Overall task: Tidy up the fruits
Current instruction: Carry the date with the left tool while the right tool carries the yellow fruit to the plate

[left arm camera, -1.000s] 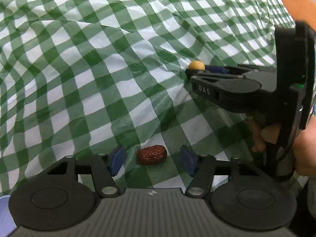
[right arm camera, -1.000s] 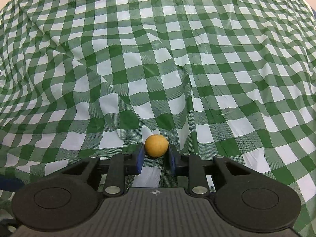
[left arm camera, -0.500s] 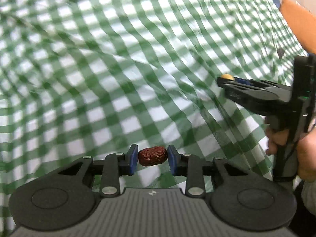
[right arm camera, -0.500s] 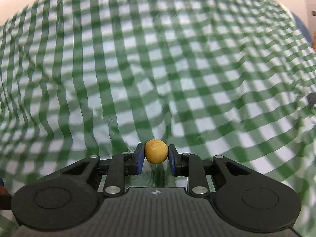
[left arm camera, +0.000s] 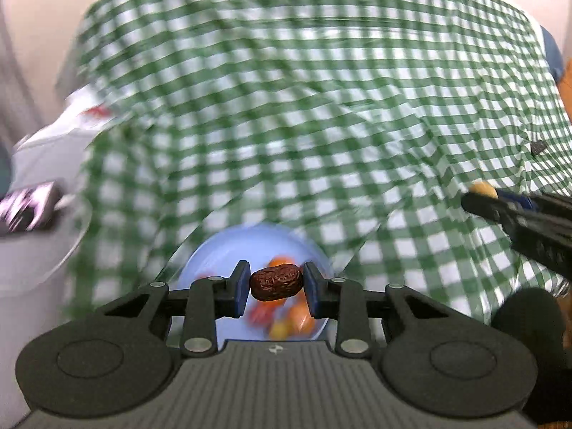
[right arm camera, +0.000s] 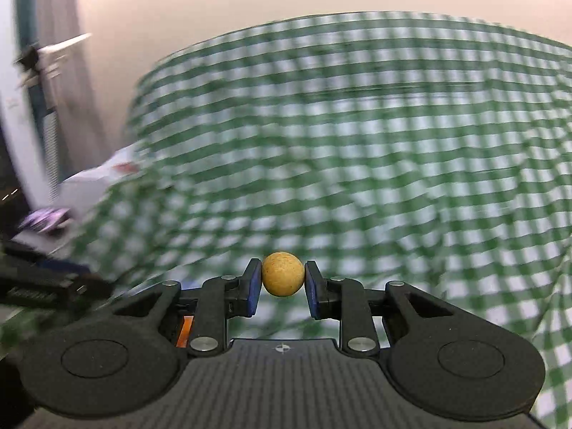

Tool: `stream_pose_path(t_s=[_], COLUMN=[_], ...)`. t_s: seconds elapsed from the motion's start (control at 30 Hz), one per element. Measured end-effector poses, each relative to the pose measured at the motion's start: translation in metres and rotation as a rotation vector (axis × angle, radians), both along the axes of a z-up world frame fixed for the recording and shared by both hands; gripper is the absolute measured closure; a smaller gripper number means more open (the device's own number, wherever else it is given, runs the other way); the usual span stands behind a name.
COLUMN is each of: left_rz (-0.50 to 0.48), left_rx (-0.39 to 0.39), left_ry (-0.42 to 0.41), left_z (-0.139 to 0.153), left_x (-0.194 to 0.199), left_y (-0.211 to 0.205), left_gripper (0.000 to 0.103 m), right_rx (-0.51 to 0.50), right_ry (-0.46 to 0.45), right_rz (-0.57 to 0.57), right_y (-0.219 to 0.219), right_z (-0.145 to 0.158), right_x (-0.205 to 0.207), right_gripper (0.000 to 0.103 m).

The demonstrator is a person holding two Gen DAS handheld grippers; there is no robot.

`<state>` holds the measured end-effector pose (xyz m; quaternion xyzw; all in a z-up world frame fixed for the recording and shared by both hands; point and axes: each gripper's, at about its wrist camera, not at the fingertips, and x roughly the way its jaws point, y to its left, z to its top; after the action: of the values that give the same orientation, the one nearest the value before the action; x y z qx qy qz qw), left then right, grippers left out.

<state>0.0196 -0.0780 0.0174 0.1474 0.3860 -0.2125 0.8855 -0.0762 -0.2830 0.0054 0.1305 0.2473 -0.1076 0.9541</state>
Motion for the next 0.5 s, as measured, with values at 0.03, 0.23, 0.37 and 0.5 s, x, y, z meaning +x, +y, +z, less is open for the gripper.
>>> stream_pose_path(t_s=[0.03, 0.23, 0.37, 0.5], left_rz=[0.014, 0.085, 0.121, 0.137], left_rx=[0.000, -0.019, -0.053, -0.096], left_ry=[0.001, 0.006, 0.000, -0.017], left_z=[0.001, -0.002, -0.004, 0.001], left_x=[-0.008, -0.053, -0.071, -0.079], left_y=[0.011, 0.070, 0.095, 0.111], left_gripper=[0.068, 0.068, 0.068, 0.068], right_rx=[0.004, -0.027, -0.079, -0.123], right_ry=[0.008, 0.085, 0.138, 0.135], right_rz=[0.027, 0.161, 0.229, 0.252], right_y=[0.016, 0.098, 0.133, 0.151], right_z=[0.002, 0.006, 0.003, 0.011], right_x=[-0.006, -0.031, -0.036, -0.042], right_gripper=[0.076, 0.076, 0.076, 0.076])
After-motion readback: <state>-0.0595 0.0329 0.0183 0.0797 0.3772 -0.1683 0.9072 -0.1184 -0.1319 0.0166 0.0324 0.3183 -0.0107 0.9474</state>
